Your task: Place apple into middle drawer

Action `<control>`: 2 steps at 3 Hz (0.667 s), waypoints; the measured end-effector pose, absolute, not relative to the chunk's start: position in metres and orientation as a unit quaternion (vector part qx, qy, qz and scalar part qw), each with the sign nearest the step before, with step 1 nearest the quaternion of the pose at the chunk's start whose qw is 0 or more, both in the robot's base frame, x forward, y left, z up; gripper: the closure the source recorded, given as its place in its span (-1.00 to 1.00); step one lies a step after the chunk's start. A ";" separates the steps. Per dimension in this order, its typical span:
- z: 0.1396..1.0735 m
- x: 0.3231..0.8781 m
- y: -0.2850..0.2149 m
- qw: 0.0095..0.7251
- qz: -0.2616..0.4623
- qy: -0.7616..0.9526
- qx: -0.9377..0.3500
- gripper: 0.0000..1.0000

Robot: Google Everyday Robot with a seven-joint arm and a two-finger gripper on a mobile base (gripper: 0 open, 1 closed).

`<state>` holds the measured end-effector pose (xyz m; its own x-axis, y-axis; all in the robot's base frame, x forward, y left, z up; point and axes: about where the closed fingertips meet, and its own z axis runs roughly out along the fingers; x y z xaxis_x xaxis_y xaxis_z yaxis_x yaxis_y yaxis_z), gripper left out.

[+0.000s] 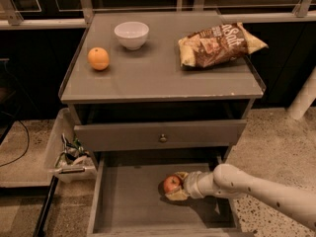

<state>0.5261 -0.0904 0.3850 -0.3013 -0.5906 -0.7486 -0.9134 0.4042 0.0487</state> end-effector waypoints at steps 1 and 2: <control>0.385 0.526 -0.090 0.332 0.243 0.769 -0.489 -0.18; 0.385 0.526 -0.090 0.332 0.243 0.769 -0.489 -0.66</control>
Offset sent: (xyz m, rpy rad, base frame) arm 0.0000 0.0000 0.0000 0.0000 0.0000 0.0000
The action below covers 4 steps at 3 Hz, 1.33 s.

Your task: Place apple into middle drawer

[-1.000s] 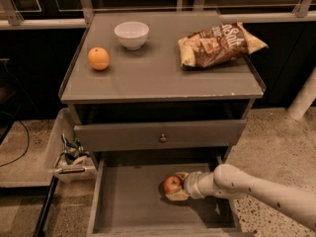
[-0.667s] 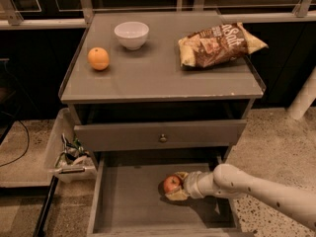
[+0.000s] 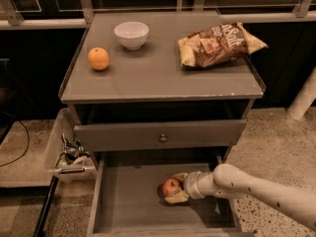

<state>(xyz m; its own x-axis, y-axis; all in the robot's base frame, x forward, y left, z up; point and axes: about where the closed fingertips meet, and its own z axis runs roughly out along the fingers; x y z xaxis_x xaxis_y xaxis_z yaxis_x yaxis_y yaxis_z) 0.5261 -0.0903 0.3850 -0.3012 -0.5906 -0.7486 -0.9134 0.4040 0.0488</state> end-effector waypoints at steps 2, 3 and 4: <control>0.412 0.515 -0.094 0.340 0.241 0.762 -0.495 -1.00; 0.440 0.503 -0.107 0.353 0.232 0.761 -0.492 -1.00; 0.473 0.486 -0.135 0.361 0.200 0.768 -0.489 -1.00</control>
Offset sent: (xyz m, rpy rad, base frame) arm -0.0233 -0.0142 0.0609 0.0056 -0.0539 0.0094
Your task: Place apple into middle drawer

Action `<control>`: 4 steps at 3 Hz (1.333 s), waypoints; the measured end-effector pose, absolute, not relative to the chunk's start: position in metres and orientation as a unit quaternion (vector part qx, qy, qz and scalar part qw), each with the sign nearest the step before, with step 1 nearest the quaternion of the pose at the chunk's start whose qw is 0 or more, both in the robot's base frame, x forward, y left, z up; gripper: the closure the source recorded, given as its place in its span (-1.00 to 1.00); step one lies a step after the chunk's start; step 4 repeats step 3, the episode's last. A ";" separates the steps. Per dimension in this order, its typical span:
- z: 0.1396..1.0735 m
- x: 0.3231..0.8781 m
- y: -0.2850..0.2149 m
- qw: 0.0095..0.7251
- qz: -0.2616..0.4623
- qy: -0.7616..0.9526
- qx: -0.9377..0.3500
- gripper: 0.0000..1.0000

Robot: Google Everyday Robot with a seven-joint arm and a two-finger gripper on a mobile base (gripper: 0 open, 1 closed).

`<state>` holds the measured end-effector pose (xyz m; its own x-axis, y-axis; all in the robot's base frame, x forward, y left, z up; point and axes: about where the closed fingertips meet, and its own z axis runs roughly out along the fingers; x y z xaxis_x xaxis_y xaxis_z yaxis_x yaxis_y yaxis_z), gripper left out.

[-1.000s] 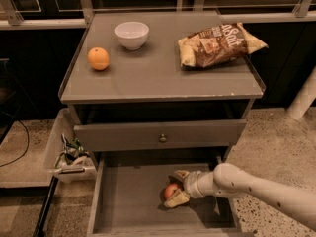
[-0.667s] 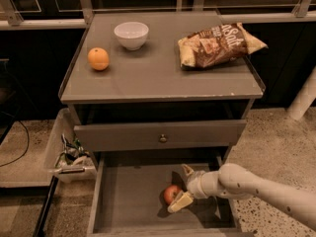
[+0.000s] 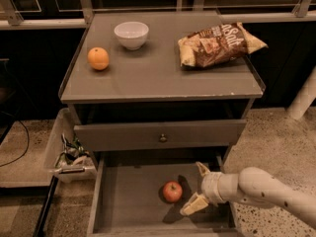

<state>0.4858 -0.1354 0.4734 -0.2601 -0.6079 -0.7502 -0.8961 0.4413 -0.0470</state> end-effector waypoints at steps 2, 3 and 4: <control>0.566 0.447 -0.169 0.354 0.137 0.764 -0.522 -1.00; 0.575 0.449 -0.172 0.356 0.128 0.763 -0.525 -1.00; 0.575 0.449 -0.172 0.356 0.128 0.763 -0.525 -1.00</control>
Offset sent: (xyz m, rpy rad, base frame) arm -0.0538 -0.0535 0.1541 -0.2084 -0.1339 0.0158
